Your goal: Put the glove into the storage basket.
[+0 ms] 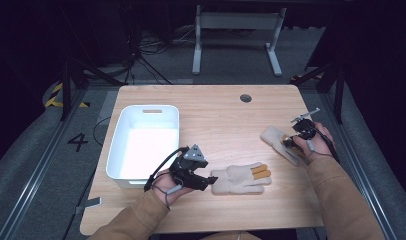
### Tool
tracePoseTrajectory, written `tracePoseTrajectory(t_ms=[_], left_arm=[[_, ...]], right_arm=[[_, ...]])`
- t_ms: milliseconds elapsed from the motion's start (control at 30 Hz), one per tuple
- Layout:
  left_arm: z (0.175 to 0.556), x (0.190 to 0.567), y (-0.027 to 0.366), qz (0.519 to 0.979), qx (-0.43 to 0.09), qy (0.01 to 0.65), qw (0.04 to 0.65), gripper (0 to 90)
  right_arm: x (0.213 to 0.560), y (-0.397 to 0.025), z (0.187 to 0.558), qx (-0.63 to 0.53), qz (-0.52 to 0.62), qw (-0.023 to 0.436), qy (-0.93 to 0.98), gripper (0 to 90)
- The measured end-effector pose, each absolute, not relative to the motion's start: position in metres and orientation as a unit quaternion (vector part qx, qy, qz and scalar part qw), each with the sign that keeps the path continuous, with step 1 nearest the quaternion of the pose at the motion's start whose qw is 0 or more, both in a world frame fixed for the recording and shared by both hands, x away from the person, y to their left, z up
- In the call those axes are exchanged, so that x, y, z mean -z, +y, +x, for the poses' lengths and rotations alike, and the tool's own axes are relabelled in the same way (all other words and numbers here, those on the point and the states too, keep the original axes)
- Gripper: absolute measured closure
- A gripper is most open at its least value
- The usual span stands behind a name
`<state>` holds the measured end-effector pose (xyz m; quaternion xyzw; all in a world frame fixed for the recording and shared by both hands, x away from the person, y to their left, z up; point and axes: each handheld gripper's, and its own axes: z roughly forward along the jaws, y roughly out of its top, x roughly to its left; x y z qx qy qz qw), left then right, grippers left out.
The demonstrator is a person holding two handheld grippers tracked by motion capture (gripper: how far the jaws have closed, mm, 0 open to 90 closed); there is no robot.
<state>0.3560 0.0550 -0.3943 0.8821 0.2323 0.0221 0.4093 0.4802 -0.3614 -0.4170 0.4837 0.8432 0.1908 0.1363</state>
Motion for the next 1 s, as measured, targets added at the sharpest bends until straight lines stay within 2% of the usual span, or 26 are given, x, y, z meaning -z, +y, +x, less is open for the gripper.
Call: tracePoseTrajectory(t_ms=[1000], left_arm=[[0.357, 0.394, 0.054, 0.882, -0.022, 0.234, 0.408, 39.2]], right_arm=[[0.348, -0.333, 0.446, -0.228, 0.393, 0.172, 0.874, 66.3]])
